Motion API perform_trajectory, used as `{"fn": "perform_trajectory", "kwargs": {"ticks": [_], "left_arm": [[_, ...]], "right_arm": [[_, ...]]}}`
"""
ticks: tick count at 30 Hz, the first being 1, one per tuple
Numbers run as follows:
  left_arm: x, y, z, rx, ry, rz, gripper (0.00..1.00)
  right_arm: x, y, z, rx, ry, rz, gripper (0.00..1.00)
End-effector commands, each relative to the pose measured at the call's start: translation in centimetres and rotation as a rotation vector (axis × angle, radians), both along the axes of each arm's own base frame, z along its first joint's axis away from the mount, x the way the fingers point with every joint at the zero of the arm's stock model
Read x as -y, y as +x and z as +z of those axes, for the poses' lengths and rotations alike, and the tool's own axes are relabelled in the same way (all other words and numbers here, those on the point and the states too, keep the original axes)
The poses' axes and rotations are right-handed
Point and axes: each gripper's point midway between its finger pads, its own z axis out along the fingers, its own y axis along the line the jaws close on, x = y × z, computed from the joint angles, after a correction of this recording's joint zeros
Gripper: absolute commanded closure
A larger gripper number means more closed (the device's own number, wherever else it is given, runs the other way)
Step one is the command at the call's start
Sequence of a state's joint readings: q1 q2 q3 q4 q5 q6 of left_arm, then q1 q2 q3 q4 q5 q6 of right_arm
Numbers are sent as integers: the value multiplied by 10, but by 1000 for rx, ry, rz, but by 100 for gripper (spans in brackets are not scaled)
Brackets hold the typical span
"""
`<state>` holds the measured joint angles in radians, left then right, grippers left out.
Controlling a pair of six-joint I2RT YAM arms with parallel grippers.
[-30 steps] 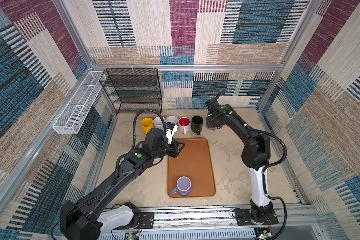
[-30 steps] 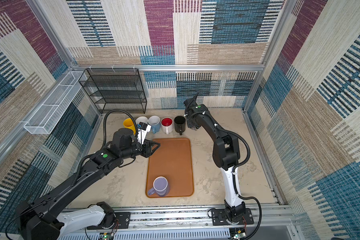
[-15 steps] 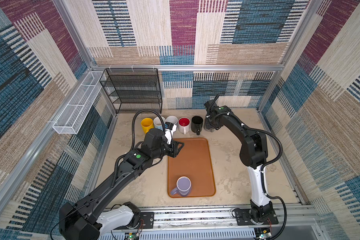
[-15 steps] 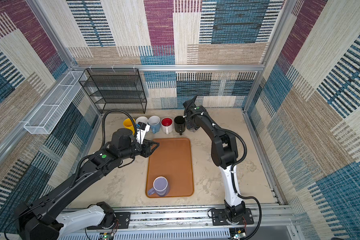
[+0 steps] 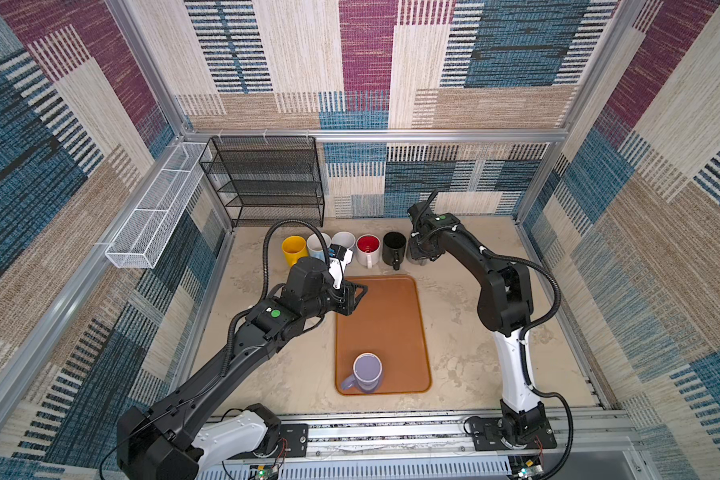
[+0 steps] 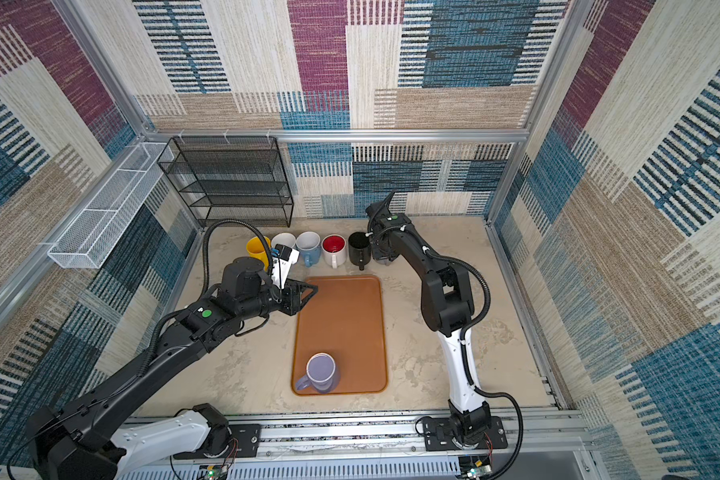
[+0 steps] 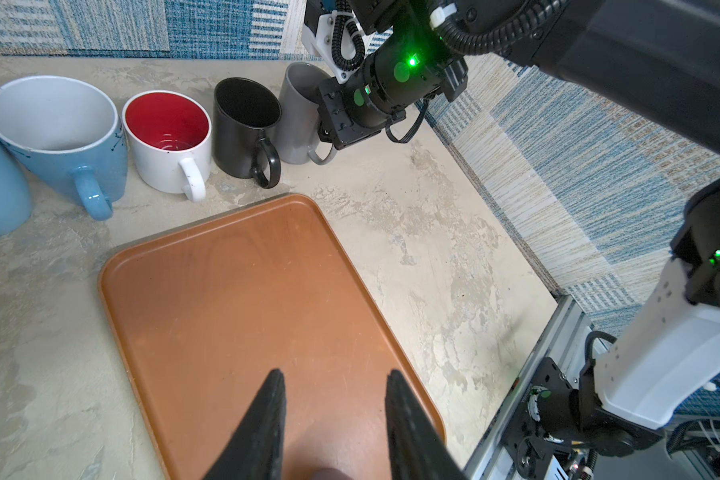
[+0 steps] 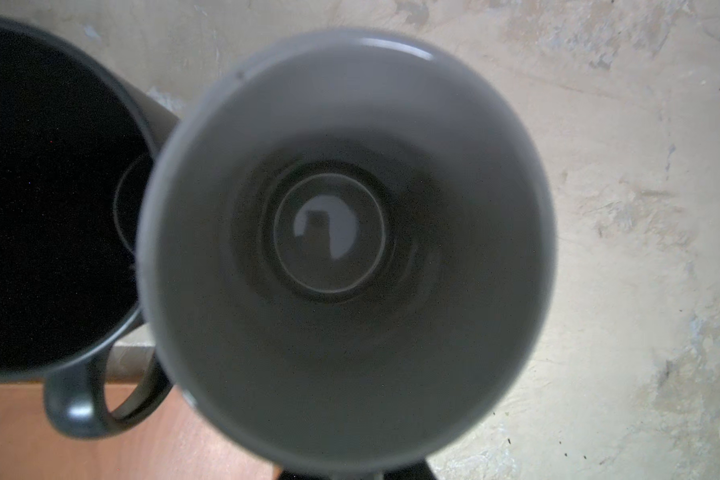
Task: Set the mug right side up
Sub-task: 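Lower the upright grey mug beside the black mug with the right gripper, then open and raise the right gripper while the left gripper moves over the lavender mug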
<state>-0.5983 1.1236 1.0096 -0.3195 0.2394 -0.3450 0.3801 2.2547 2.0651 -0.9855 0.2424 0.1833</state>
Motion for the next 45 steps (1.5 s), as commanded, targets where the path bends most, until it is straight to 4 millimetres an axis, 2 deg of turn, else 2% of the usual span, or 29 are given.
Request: {"fn": "perform_trajectory", "kwargs": {"ticks": [1, 5, 24, 32, 38, 45], "left_arm": [[-2, -1, -2, -12, -1, 10, 63], [-2, -1, -2, -13, -1, 13, 63], [-3, -1, -3, -22, 7, 16, 58], [-5, -1, -4, -29, 16, 25, 56], [-7, -4, -2, -41, 36, 24, 56], [-28, -18, -13, -140, 121, 83, 55]], "right_arm": [[-3, 12, 5, 55, 18, -18, 100], [-3, 11, 4, 49, 15, -21, 100], [-5, 8, 3, 23, 27, -24, 80], [-4, 8, 15, 43, 37, -28, 70], [-2, 6, 30, 68, 35, -29, 67], [2, -2, 51, 109, 46, -30, 64]]}}
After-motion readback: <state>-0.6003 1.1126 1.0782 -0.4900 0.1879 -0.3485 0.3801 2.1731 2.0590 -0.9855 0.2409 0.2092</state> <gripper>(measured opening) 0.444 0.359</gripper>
